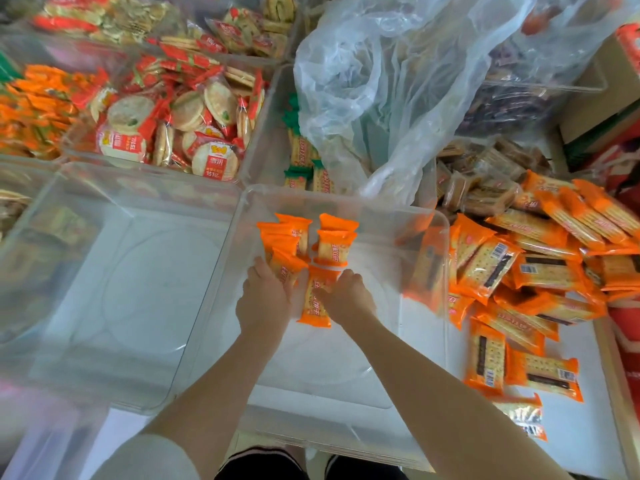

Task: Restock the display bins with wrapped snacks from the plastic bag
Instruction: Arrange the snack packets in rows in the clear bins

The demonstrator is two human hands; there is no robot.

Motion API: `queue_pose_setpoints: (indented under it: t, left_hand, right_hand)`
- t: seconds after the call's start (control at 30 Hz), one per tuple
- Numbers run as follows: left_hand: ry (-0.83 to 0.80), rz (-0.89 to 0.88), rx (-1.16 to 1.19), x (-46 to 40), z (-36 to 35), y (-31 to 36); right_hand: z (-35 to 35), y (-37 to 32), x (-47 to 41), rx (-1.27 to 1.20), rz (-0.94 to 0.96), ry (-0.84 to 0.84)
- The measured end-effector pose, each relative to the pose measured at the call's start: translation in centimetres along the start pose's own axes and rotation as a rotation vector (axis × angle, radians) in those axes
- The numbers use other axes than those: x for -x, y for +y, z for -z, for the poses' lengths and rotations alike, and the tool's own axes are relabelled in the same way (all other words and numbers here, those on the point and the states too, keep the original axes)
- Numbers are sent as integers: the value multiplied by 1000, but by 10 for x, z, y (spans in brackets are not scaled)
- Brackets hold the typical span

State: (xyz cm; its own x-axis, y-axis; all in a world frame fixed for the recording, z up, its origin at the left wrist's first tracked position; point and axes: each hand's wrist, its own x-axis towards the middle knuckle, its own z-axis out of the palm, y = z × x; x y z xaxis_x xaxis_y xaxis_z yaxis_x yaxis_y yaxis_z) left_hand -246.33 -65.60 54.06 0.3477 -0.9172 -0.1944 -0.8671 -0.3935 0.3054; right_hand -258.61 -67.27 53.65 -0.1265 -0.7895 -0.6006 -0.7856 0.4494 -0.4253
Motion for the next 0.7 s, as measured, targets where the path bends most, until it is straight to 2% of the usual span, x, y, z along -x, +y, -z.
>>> queue_pose_setpoints:
  t: [0.07, 0.13, 0.3, 0.4, 0.53, 0.7]
  left_hand:
    - [41, -69, -92, -2, 3, -5]
    - [61, -154, -64, -4, 4, -8]
    - [149, -403, -40, -17, 9, -8]
    - [119, -429, -118, -27, 17, 2]
    - [78, -425, -207, -41, 16, 4]
    - [-11, -485, -335, -34, 23, -5]
  right_hand:
    - [-15, -7, -6, -16, -42, 36]
    - [-23, -9, -10, -17, -64, 77]
    - [-17, 1, -15, -133, -115, 37]
    - [-10, 11, -13, -184, -50, 80]
    - [7, 23, -10, -403, 105, 256]
    - [9, 14, -25, -370, 171, 298]
